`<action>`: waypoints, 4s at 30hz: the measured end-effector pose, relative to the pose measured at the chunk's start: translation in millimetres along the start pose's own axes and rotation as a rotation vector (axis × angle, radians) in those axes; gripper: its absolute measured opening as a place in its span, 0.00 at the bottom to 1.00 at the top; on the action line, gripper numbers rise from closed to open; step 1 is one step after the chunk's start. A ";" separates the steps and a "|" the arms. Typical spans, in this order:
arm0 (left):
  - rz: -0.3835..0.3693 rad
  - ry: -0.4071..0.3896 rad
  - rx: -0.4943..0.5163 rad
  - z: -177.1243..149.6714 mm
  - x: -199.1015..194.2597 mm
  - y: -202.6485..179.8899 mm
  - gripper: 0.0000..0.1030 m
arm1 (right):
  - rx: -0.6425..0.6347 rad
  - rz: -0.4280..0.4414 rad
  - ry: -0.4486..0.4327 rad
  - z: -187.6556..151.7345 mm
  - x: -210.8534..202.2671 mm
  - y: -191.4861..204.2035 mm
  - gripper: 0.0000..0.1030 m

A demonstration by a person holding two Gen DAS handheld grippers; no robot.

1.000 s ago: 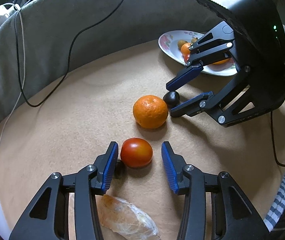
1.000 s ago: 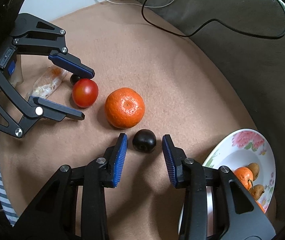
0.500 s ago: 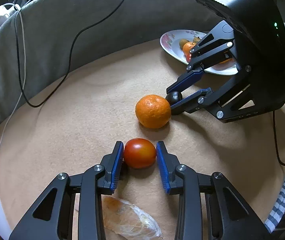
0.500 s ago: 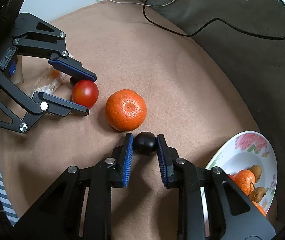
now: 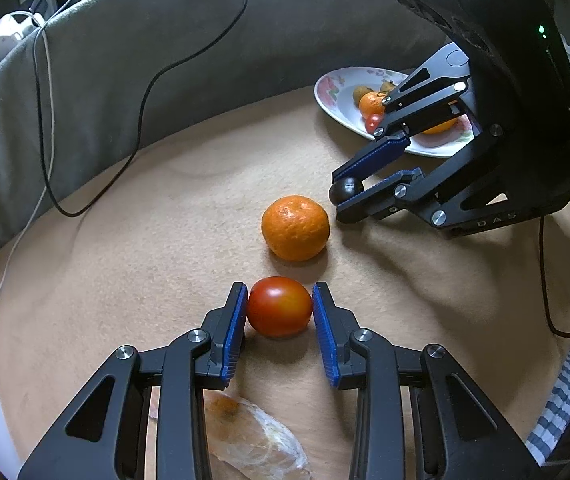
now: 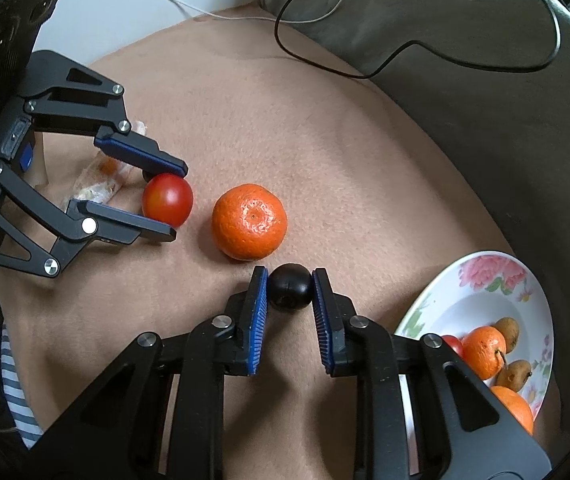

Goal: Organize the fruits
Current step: 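Carry the plum with the right gripper onto the plate while the left carries the tomato there, then open both grippers over the plate and withdraw them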

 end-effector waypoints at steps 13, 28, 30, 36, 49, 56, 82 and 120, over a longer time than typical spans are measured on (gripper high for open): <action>-0.008 -0.050 -0.017 -0.2 -34.4 -5.1 0.31 | 0.044 0.003 -0.075 -9.7 -30.8 -3.2 0.22; -0.061 -0.111 -0.011 15.8 -49.0 -29.7 0.31 | 0.154 -0.033 -0.160 -35.1 -75.2 -29.9 0.22; -0.068 -0.117 -0.006 23.0 -46.9 -36.1 0.31 | 0.165 -0.042 -0.168 -37.9 -80.7 -35.6 0.22; -0.080 -0.141 -0.001 38.2 -40.9 -46.5 0.31 | 0.221 -0.081 -0.196 -46.4 -94.1 -56.1 0.22; -0.120 -0.195 -0.015 67.8 -28.4 -63.4 0.31 | 0.352 -0.123 -0.237 -61.0 -103.3 -91.8 0.22; -0.138 -0.214 -0.042 80.2 -22.4 -68.3 0.31 | 0.400 -0.129 -0.252 -67.1 -107.7 -106.7 0.22; -0.185 -0.198 -0.047 97.7 5.4 -86.4 0.31 | 0.503 -0.102 -0.234 -72.6 -92.2 -144.7 0.23; -0.126 -0.196 -0.055 100.1 6.9 -83.1 0.76 | 0.507 -0.153 -0.281 -73.0 -104.5 -144.9 0.84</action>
Point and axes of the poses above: each gripper's, at about its wrist camera, not at the fingertips, and x roughly the way its jaws point, y to its left, z to its top, the point moved 2 cm from there along x, roughly the way its jaws point, and after that the axes turned 6 degrees about z, right-handed, at the moved point
